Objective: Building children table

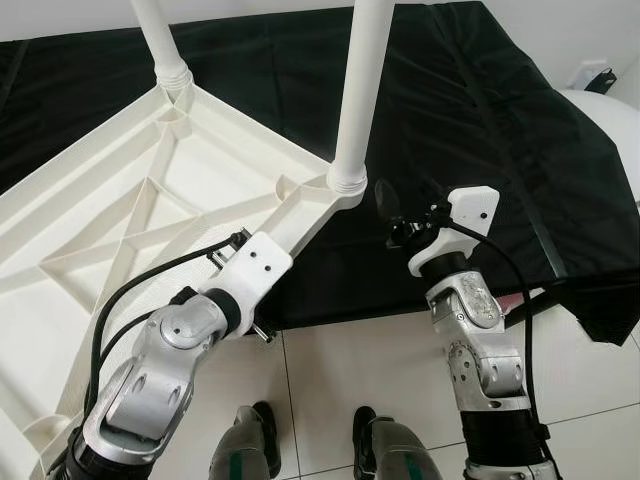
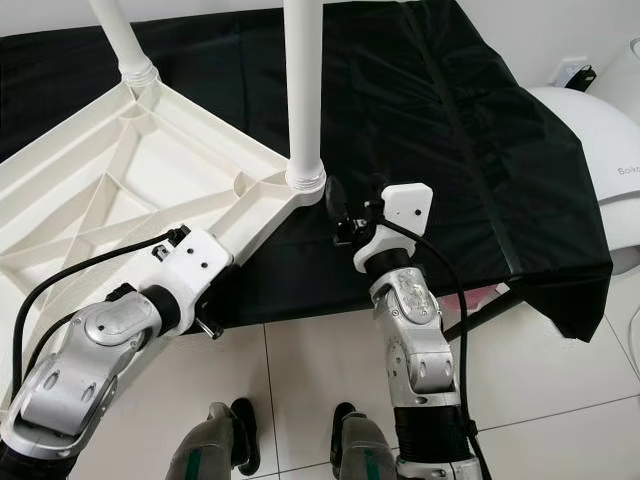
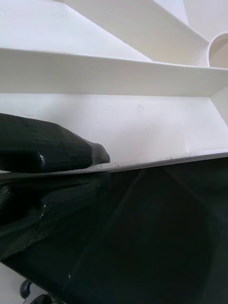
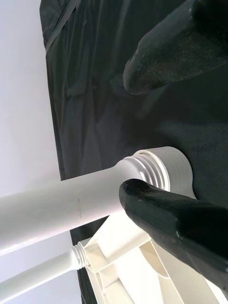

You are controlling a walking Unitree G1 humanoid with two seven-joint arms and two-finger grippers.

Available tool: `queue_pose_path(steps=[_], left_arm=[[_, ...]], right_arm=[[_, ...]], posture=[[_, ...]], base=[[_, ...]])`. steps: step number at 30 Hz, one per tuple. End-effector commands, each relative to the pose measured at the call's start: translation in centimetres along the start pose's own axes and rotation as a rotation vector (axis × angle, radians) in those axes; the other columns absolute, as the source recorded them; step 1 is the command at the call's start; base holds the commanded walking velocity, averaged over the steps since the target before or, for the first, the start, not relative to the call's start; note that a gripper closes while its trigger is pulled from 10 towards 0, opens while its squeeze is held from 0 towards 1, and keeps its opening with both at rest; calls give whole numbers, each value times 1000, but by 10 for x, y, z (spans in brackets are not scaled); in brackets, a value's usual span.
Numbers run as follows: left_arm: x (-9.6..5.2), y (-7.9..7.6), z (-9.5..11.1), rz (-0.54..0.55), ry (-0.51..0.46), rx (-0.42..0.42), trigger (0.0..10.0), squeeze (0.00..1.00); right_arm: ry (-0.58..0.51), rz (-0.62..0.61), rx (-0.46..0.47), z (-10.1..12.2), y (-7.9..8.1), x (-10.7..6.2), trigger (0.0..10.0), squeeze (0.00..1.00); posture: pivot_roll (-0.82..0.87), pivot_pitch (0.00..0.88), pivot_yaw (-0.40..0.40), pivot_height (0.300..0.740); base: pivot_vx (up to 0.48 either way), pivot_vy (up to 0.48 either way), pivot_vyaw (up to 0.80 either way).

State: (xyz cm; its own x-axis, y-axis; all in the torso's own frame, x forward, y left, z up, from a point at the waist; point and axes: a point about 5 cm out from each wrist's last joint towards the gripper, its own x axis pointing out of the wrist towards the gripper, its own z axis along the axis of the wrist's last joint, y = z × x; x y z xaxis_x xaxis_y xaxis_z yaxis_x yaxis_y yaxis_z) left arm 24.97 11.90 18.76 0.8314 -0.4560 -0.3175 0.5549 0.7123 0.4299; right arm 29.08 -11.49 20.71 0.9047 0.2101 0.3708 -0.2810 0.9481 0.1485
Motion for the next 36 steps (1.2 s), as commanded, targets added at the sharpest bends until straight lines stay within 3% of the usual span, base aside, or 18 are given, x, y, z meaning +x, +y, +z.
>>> queue_pose_path(steps=[1,6,23,36], left_arm=[[0,10,2,55,0,36,10000,0],[10,18,13,64,-37,66,10000,0],[24,19,23,23,-75,102,10000,0],[50,45,29,70,-93,159,10000,0]], right_arm=[[-12,-2,5,2,2,-4,10000,0],[-12,7,13,2,6,-4,10000,0],[-19,-7,26,3,10,-6,10000,0],[-25,8,59,4,20,-6,10000,0]], posture=[[-26,260,33,740],[-34,263,41,740],[-50,261,54,740],[-44,264,56,740]], base=[[0,0,0],[0,0,0],[0,0,0],[0,0,0]])
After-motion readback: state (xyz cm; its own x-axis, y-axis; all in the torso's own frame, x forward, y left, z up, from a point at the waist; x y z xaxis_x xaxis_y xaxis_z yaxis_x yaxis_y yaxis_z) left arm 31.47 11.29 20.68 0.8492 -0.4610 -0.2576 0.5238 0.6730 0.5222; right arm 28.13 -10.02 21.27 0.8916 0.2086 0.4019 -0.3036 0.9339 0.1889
